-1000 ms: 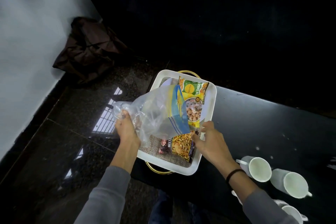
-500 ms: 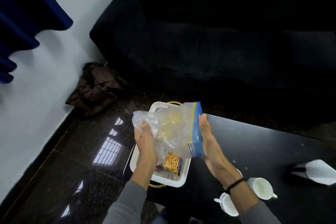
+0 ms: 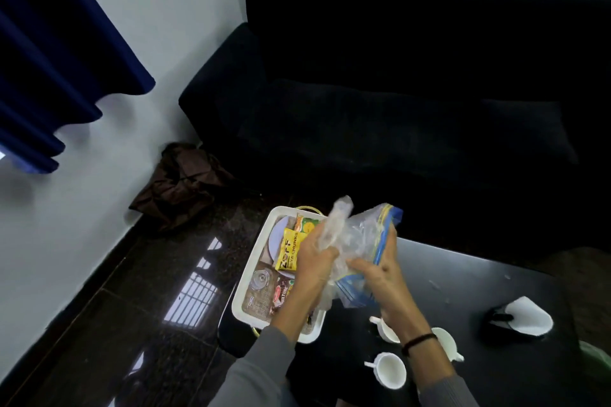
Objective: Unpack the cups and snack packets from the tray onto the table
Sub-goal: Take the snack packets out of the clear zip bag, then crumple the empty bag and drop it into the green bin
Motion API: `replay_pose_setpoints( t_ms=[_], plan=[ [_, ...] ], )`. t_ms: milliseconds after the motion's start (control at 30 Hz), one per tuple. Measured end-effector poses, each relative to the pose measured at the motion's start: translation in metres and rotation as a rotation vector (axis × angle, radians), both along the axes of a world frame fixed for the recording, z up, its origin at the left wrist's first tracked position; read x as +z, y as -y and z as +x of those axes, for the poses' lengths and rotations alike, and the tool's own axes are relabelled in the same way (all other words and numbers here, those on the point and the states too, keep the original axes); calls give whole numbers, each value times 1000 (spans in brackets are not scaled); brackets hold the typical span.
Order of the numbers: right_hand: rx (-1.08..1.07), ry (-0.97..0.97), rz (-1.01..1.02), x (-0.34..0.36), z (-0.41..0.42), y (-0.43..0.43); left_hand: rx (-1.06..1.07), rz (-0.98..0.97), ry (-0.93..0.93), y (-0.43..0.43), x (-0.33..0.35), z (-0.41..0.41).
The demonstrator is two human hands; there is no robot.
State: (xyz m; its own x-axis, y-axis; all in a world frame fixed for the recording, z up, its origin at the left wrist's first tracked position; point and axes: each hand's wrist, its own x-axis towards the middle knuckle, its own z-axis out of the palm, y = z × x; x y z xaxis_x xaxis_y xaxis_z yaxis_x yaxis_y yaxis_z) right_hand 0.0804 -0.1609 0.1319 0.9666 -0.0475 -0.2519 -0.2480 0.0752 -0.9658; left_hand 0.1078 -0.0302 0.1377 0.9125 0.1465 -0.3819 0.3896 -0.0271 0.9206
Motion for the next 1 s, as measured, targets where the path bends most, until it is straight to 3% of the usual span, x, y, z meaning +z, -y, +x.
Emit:
replay_pose_setpoints(
  t_ms=[233, 433, 600, 700, 867, 1000],
  plan=[
    [-81, 22, -23, 24, -3, 18, 146, -121, -31, 20, 21, -18],
    [-169, 47, -54, 30, 0, 21, 119, -180, 28, 23, 38, -20],
    [4, 90, -171, 44, -5, 6, -53, -307, 57, 20, 52, -21],
    [73, 102, -190, 55, -5, -1, 25, -377, 67, 16, 61, -22],
    [17, 73, -11, 73, -11, -11, 119, -248, 144, 12, 73, -9],
    [-46, 55, 14, 79, -16, -17, 189, -153, 177, 14, 72, -7]
  ],
)
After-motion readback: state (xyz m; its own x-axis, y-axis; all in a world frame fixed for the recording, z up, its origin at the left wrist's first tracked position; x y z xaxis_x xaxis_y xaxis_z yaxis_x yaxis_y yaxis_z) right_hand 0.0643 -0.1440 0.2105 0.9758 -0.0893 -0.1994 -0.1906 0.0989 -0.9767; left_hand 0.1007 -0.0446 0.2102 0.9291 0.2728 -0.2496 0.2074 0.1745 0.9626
